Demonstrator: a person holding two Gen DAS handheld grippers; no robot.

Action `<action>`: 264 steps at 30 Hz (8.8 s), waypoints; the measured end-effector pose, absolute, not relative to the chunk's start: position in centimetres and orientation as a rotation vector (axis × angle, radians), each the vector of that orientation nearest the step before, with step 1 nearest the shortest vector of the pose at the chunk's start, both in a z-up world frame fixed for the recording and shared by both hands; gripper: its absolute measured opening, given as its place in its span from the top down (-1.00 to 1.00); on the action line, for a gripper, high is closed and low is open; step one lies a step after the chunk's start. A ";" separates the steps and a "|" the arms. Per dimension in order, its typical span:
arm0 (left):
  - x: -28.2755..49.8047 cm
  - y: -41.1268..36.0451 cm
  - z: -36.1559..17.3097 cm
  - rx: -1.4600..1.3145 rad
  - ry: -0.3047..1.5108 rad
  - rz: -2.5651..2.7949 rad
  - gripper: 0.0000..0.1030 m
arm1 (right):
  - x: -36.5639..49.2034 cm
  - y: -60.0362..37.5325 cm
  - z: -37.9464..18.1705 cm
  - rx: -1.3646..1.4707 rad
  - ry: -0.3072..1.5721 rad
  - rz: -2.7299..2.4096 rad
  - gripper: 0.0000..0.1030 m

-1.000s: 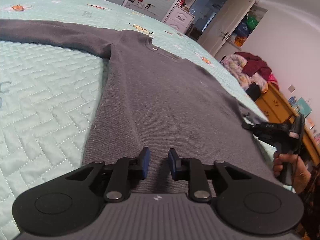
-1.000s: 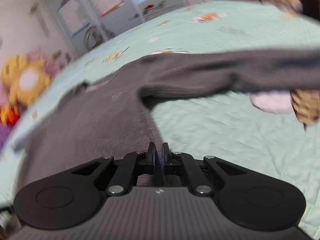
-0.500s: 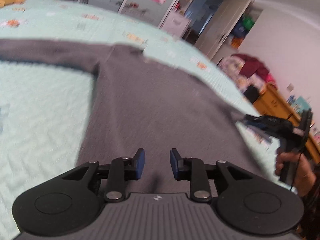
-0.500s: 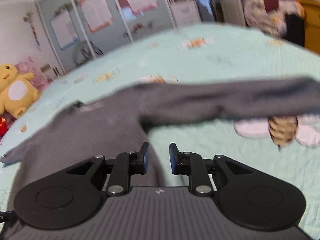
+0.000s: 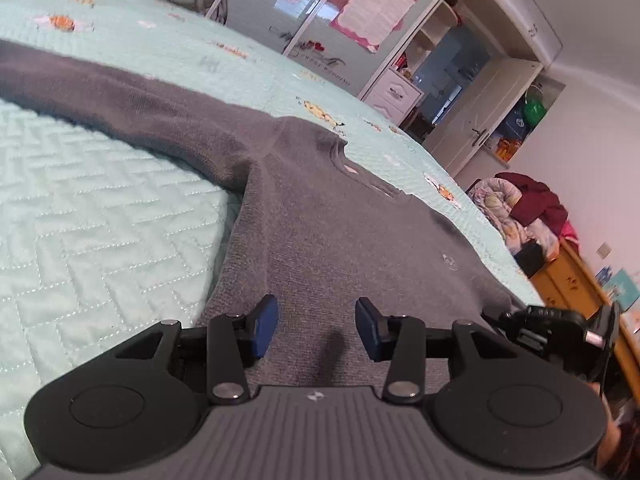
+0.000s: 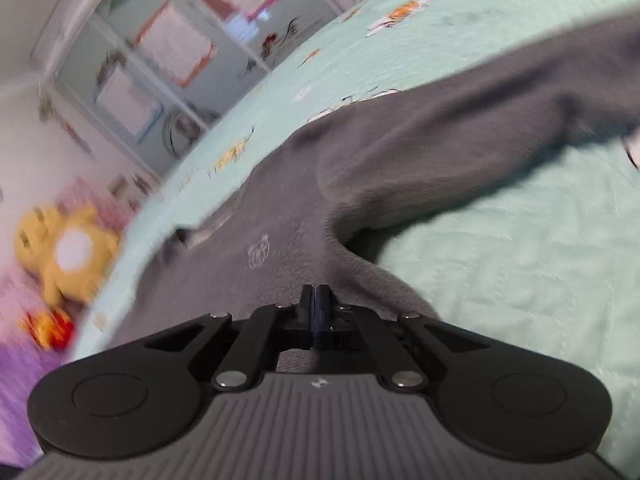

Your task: Fold clothes

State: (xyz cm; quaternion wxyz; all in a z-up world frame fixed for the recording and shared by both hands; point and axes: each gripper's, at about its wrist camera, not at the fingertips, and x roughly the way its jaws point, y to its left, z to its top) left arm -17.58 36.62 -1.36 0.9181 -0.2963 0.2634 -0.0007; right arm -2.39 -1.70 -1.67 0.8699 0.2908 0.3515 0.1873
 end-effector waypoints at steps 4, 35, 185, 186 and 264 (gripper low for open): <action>-18.0 34.8 0.6 -0.531 0.567 0.044 0.14 | -4.7 -3.3 -0.4 0.591 0.700 0.410 0.70; -7.4 17.4 -2.7 -0.507 0.579 -0.474 -0.08 | 2.2 -32.9 -0.4 0.542 0.545 0.077 0.39; 11.4 -2.9 0.7 0.128 0.776 -0.528 0.32 | 1.7 -23.0 -0.7 0.626 0.594 0.444 0.28; 10.9 -3.4 0.0 0.146 0.760 -0.520 0.31 | 1.7 -23.6 -0.6 0.654 0.561 0.416 0.25; -26.1 40.4 7.5 -0.675 0.709 0.469 -0.64 | -8.3 -8.6 7.0 0.423 0.495 0.234 0.36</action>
